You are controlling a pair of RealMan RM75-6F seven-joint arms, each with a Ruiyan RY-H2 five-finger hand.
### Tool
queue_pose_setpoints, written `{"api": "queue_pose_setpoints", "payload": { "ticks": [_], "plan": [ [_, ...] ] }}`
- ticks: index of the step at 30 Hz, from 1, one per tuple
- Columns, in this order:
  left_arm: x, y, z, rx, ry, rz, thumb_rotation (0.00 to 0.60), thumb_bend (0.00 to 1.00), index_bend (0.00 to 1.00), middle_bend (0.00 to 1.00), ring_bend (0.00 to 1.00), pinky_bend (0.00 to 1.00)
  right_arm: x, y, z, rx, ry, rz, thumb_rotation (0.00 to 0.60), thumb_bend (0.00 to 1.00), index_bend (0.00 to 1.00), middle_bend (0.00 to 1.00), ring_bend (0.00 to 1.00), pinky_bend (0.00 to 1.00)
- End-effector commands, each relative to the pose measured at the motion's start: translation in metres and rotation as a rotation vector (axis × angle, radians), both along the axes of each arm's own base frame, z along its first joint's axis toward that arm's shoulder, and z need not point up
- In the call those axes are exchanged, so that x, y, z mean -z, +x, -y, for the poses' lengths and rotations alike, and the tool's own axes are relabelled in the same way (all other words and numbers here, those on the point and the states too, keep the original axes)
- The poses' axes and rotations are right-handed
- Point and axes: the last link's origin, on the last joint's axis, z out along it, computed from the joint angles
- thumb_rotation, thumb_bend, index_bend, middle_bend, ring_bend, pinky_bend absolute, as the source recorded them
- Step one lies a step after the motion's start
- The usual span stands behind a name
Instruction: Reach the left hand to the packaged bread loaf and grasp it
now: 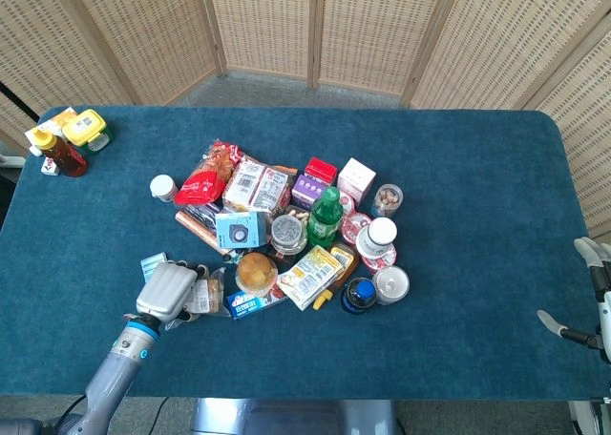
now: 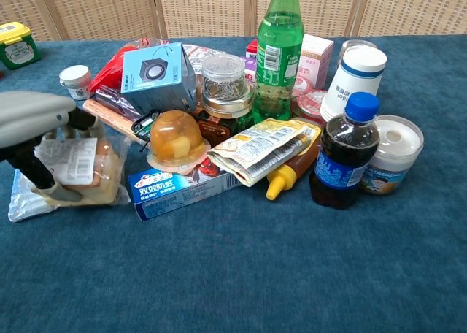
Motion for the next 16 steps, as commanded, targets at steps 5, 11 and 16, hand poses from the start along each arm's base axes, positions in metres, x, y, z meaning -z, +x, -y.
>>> {"api": "queue_pose_setpoints", "payload": {
  "ticks": [5, 11, 16],
  "plan": [
    [-0.049, 0.006, 0.006, 0.011, 0.107, 0.097, 0.600, 0.18, 0.69, 0.57, 0.50, 0.56, 0.001, 0.000, 0.000, 0.000, 0.002, -0.004, 0.600, 0.00, 0.00, 0.00, 0.00, 0.00],
    [-0.090, 0.013, 0.007, 0.037, 0.205, 0.155, 0.600, 0.18, 0.68, 0.57, 0.50, 0.55, 0.002, 0.001, 0.000, 0.000, 0.003, -0.011, 0.600, 0.00, 0.00, 0.00, 0.00, 0.00],
    [-0.105, 0.018, 0.008, 0.053, 0.229, 0.163, 0.600, 0.18, 0.68, 0.57, 0.50, 0.54, 0.004, 0.002, 0.000, 0.000, 0.006, -0.016, 0.600, 0.00, 0.00, 0.00, 0.00, 0.00]
  ]
}}
